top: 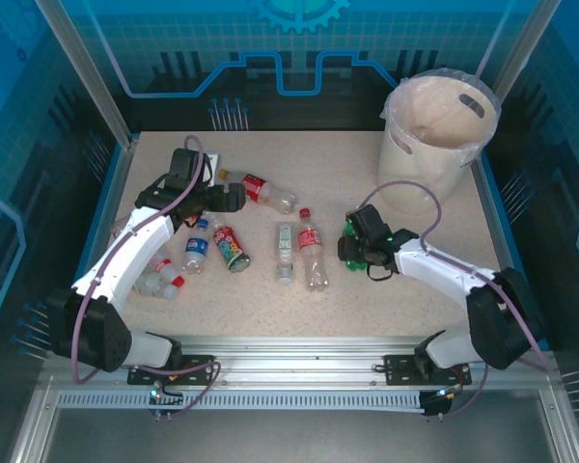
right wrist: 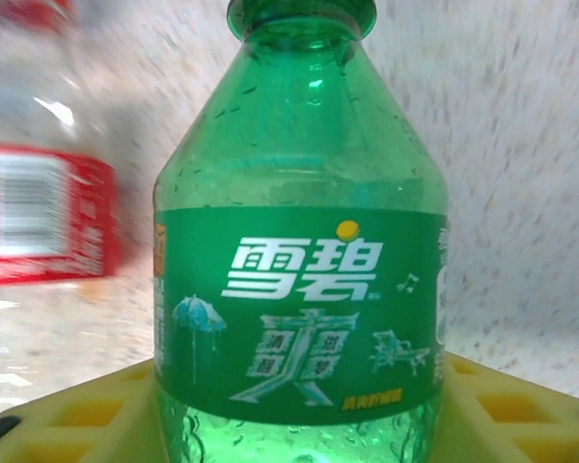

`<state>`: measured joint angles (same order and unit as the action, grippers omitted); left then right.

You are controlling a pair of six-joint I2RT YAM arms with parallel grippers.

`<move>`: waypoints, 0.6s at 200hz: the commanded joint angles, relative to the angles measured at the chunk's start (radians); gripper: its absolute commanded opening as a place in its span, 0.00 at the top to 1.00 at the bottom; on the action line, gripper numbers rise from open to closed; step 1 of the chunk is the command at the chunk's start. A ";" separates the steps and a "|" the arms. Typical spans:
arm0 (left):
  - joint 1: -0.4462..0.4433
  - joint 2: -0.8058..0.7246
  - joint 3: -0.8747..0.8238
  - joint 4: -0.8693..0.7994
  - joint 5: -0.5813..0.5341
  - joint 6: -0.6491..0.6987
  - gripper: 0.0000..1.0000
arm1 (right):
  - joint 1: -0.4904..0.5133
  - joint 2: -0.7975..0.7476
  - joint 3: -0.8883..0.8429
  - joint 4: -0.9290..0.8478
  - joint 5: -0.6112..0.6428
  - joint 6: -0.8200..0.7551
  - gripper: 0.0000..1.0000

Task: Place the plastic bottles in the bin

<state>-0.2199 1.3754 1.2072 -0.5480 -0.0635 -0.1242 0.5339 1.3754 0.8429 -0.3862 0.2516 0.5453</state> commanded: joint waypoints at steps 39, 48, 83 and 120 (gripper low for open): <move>-0.007 -0.002 0.009 -0.020 0.005 0.009 0.01 | 0.018 -0.181 0.319 -0.169 0.104 -0.242 0.60; -0.007 -0.003 0.009 -0.020 0.004 0.010 0.01 | 0.011 -0.184 0.374 -0.176 0.113 -0.287 0.62; -0.006 -0.009 0.008 -0.024 0.004 0.015 0.01 | -0.137 -0.151 0.574 -0.149 0.056 -0.410 0.80; -0.007 -0.019 0.004 -0.030 0.000 0.034 0.01 | -0.350 -0.042 0.744 -0.109 -0.103 -0.435 1.00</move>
<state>-0.2199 1.3754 1.2072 -0.5491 -0.0635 -0.1219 0.2924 1.2621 1.4998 -0.5171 0.2600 0.1658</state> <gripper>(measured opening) 0.992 0.540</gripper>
